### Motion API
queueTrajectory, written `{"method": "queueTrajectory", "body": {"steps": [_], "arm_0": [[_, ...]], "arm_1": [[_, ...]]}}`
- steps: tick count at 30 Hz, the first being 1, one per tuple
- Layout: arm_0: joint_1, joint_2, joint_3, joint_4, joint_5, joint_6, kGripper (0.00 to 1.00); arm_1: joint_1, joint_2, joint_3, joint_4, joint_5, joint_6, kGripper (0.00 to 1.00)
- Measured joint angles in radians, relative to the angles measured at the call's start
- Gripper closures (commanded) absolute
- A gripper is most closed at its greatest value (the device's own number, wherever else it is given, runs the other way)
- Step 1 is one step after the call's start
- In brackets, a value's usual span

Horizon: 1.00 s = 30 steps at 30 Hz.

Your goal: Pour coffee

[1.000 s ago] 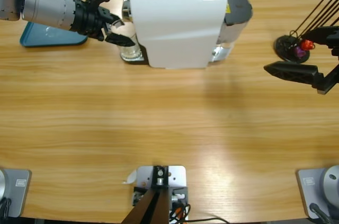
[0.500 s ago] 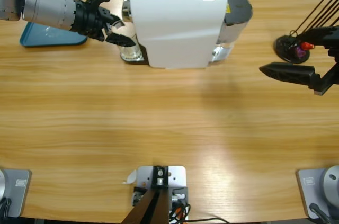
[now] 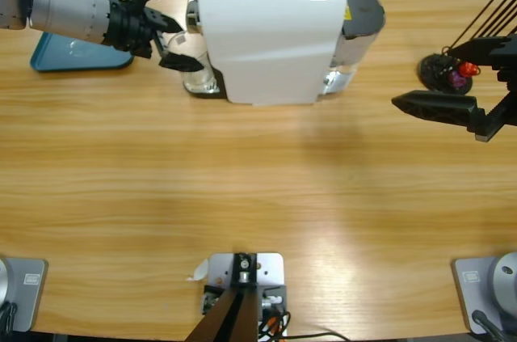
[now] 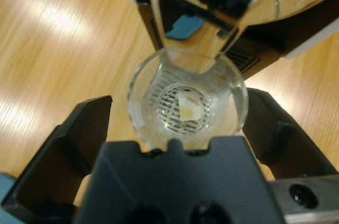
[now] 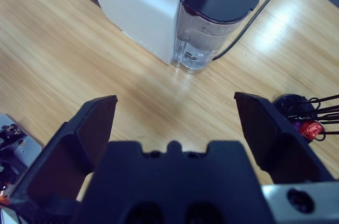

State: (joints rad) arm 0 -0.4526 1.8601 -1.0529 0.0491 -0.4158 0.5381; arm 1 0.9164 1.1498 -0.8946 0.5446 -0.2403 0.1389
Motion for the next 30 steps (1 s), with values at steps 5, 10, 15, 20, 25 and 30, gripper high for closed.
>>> {"method": "queueTrajectory", "body": {"steps": [5, 10, 15, 20, 25, 30], "arm_0": [[0.020, -0.127, 0.043, 0.002, 0.005, -0.038, 0.000], [-0.006, -0.284, 0.095, 0.074, 0.057, -0.104, 0.000], [-0.022, -0.393, 0.150, 0.099, 0.074, -0.187, 0.000], [-0.028, -0.504, 0.208, 0.166, 0.113, -0.262, 0.000], [-0.044, -0.567, 0.252, 0.229, 0.180, -0.464, 0.000], [-0.063, -0.569, 0.255, 0.232, 0.218, -0.661, 0.004]], "arm_1": [[-0.001, 0.000, 0.000, -0.020, 0.003, 0.000, 0.283], [-0.059, 0.000, -0.094, 0.037, 0.065, 0.000, 0.885], [-0.155, 0.007, -0.228, 0.108, 0.144, 0.013, 1.000], [-0.224, 0.082, -0.394, 0.160, 0.150, -0.051, 1.000], [-0.311, 0.239, -0.700, 0.381, 0.268, -0.096, 1.000], [-0.363, 0.442, -0.992, 0.570, 0.385, -0.110, 1.000]]}}
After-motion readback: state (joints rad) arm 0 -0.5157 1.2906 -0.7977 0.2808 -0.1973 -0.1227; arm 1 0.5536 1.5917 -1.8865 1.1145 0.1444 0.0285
